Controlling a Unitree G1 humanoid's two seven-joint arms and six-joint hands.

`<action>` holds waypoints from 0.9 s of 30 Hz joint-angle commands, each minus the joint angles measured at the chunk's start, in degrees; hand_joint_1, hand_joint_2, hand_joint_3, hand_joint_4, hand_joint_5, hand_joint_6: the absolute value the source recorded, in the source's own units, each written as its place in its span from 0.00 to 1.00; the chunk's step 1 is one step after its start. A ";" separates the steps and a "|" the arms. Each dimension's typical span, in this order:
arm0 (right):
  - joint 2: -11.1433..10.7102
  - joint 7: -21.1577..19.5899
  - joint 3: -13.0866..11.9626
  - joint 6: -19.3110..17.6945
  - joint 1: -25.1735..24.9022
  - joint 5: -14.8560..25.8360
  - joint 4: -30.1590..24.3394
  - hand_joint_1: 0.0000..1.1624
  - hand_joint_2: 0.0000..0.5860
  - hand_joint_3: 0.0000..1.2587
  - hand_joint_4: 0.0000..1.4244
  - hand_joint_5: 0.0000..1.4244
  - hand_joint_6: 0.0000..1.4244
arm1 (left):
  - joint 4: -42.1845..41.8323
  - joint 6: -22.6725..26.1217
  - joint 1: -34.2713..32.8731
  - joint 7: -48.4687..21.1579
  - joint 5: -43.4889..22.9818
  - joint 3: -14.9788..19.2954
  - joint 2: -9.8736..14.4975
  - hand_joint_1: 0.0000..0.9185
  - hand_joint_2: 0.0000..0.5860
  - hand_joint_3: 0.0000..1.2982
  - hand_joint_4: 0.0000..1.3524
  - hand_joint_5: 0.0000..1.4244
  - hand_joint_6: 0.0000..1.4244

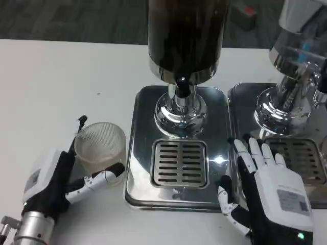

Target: Grasp the cup under the faucet to collect the drink, then remove the cup.

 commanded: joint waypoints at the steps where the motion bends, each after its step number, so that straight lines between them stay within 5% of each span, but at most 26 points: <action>1: 0.40 -0.15 0.15 0.62 0.54 -0.09 -0.71 0.43 0.96 0.09 0.00 0.01 0.00 | 2.53 -3.62 -1.37 -1.46 -2.06 0.07 -0.65 0.24 0.05 0.00 0.03 0.18 0.11; 17: 0.83 -0.55 0.01 0.50 0.56 0.23 -0.40 0.43 0.96 0.10 0.00 0.02 0.02 | 4.26 -1.86 -2.76 -2.67 -0.86 -1.45 0.10 0.28 0.08 0.09 0.12 0.27 0.18; 27: 1.01 -0.56 -0.02 0.39 0.60 0.66 -0.18 0.45 0.95 0.10 0.01 0.02 0.04 | 4.14 -3.98 -2.38 1.12 -0.60 -0.93 0.05 0.38 0.13 0.32 0.35 0.47 0.38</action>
